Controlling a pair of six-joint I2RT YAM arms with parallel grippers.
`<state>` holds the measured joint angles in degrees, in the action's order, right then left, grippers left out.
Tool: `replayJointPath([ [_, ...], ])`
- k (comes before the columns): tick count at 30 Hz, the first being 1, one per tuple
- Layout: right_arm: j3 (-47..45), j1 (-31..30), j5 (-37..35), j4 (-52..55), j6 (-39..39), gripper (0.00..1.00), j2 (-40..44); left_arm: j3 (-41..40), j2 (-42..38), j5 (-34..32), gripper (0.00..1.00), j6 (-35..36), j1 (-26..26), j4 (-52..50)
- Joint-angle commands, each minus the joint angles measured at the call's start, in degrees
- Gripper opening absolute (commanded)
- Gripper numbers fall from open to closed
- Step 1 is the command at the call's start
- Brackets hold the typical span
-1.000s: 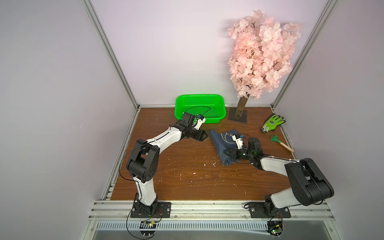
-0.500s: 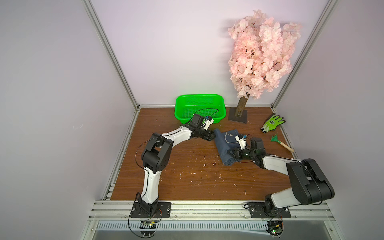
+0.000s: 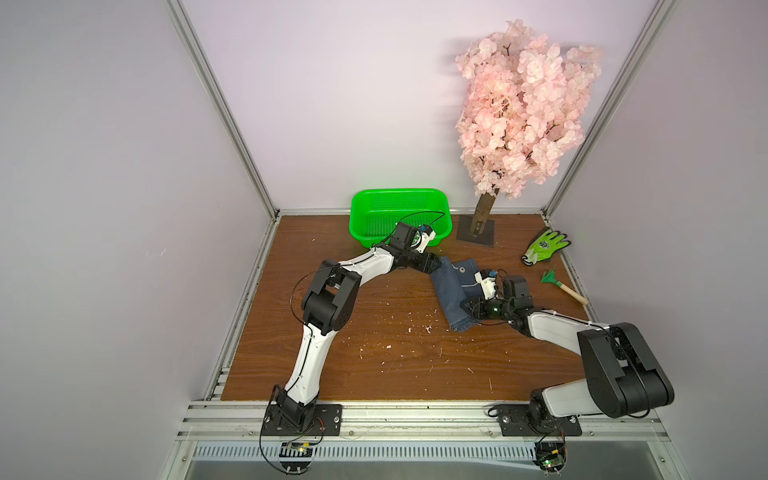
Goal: Roll up the pillowcase
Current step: Roll the pillowcase at the center of the board.
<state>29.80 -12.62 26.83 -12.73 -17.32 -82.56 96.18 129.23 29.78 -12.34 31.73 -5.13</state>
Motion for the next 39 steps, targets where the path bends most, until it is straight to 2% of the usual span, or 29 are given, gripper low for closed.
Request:
replayJointPath([
  [1, 1.8, 0.1, -2.1, 2.8, 2.2, 0.40, 0.9, 2.4, 1.5, 1.5, 0.66, -0.4, 0.6, -0.6],
  [9, 3.7, -0.3, -5.3, 6.7, 4.0, 0.46, 3.4, 6.4, 6.1, -1.1, 0.63, 3.3, 1.3, -6.4],
  [13, 5.0, -2.6, -10.4, 10.7, 5.7, 0.51, 5.9, 10.7, 9.1, -4.0, 0.61, 6.6, 1.7, -12.6],
  [21, 4.0, -8.9, -17.7, 15.2, 6.1, 0.49, 9.3, 12.4, 11.3, -4.7, 0.58, 8.8, 2.2, -14.8],
  [24, 3.4, -11.6, -22.1, 16.8, 4.7, 0.47, 10.0, 12.4, 11.8, -4.8, 0.58, 9.0, 2.2, -15.3],
  [30, 0.8, -15.8, -29.5, 20.0, -2.9, 0.45, 8.8, 13.9, 13.1, -5.3, 0.56, 10.4, 2.3, -17.6],
  [39, -1.8, -16.9, -32.4, 20.1, -7.2, 0.40, 6.2, 14.5, 13.7, -4.9, 0.55, 11.4, 2.3, -18.8],
])
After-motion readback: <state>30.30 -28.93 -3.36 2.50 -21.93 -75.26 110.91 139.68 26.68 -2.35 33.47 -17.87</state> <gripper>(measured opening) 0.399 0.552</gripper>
